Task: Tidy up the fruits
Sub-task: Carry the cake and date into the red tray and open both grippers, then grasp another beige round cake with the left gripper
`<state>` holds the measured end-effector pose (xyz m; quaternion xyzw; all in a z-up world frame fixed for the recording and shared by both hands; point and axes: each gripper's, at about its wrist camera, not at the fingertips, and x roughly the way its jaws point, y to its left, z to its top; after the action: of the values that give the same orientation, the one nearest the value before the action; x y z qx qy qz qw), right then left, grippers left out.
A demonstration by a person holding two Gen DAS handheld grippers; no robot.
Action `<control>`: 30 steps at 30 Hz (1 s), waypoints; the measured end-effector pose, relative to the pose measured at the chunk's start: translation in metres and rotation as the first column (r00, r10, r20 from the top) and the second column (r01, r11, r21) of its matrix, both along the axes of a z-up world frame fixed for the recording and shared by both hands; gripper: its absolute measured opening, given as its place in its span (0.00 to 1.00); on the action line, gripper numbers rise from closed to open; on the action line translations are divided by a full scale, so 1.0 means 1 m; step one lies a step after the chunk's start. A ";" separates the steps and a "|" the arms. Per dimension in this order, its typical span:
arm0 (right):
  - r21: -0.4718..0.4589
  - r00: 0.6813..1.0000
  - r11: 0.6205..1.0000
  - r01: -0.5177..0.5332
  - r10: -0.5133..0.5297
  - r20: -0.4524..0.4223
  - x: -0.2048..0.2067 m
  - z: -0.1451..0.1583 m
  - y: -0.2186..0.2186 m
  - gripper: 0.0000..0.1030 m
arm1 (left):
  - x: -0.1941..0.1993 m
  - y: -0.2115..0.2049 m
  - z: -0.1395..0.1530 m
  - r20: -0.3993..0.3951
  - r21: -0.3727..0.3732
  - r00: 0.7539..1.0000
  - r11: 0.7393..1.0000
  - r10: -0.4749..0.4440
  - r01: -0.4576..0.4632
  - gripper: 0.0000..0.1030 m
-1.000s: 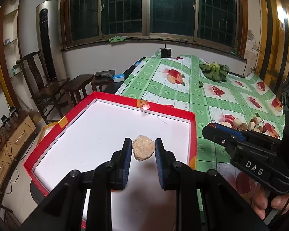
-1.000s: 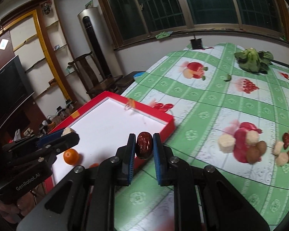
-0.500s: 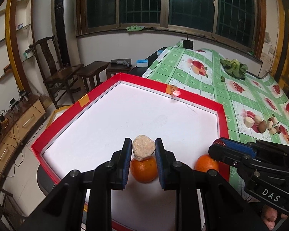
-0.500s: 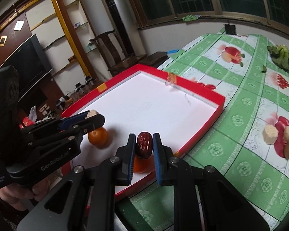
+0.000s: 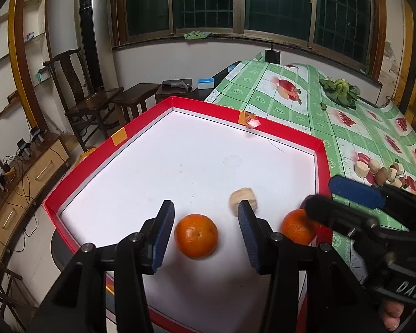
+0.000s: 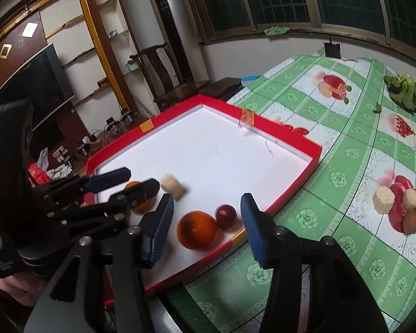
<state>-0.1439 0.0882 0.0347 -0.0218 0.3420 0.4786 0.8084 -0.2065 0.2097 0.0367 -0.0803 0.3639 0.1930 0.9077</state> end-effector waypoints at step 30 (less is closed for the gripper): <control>-0.075 0.740 0.760 0.646 -0.647 -0.181 0.104 -0.026 -0.288 0.50 | 0.077 -0.157 0.008 -0.095 0.063 0.884 0.884 -0.457 0.463 0.74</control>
<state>-0.0395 -0.1994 0.0091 0.1425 0.4079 0.1673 0.8862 -0.1290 0.0531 0.0445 0.0542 0.3989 -0.0097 0.9153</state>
